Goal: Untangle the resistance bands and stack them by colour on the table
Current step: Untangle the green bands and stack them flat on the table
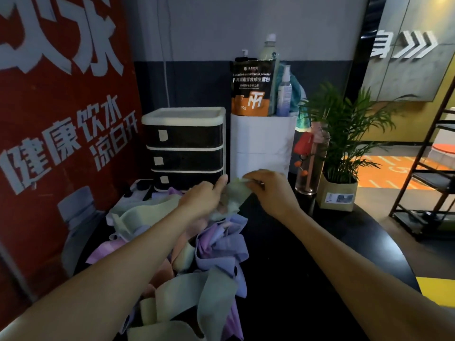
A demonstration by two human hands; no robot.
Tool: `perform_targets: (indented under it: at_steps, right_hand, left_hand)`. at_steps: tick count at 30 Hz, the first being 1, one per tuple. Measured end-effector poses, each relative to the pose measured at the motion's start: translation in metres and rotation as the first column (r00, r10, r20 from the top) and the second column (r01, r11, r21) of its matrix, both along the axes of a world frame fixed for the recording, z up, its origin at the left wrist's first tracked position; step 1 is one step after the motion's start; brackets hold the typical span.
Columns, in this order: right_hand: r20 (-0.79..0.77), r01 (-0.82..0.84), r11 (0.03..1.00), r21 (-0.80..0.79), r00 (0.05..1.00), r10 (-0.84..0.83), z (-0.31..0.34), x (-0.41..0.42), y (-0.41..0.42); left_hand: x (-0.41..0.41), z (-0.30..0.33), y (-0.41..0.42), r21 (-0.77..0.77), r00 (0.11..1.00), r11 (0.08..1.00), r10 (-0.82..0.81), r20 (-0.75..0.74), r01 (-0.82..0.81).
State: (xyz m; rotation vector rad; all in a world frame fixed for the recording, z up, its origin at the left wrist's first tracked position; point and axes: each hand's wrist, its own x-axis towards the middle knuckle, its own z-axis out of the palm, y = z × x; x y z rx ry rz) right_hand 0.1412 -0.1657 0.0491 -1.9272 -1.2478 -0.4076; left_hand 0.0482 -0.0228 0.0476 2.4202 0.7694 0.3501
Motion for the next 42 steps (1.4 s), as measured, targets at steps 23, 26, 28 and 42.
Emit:
perform_targets:
  at_steps: [23, 26, 28, 42]
  right_hand:
    - [-0.237, 0.084, 0.996, 0.005, 0.968, -0.08, 0.04, 0.005, -0.07]
    - [-0.212, 0.078, 0.996, -0.036, 0.974, -0.084, 0.035, 0.003, -0.072]
    - [-0.191, 0.049, 0.994, -0.096, 0.979, -0.067, 0.034, -0.002, -0.074]
    - [-0.2, 0.209, 0.97, 0.124, 0.963, -0.182, 0.028, 0.015, -0.095]
  left_hand:
    - [0.012, 0.033, -0.073, -0.434, 0.822, 0.771, -0.196, 0.535, 0.467]
    - [0.009, 0.027, -0.072, -0.425, 0.822, 0.784, -0.183, 0.54, 0.453]
    - [0.008, 0.025, -0.072, -0.422, 0.821, 0.791, -0.169, 0.545, 0.443]
    - [0.019, -0.005, -0.061, -0.303, 0.962, 0.94, -0.078, 0.263, 0.159]
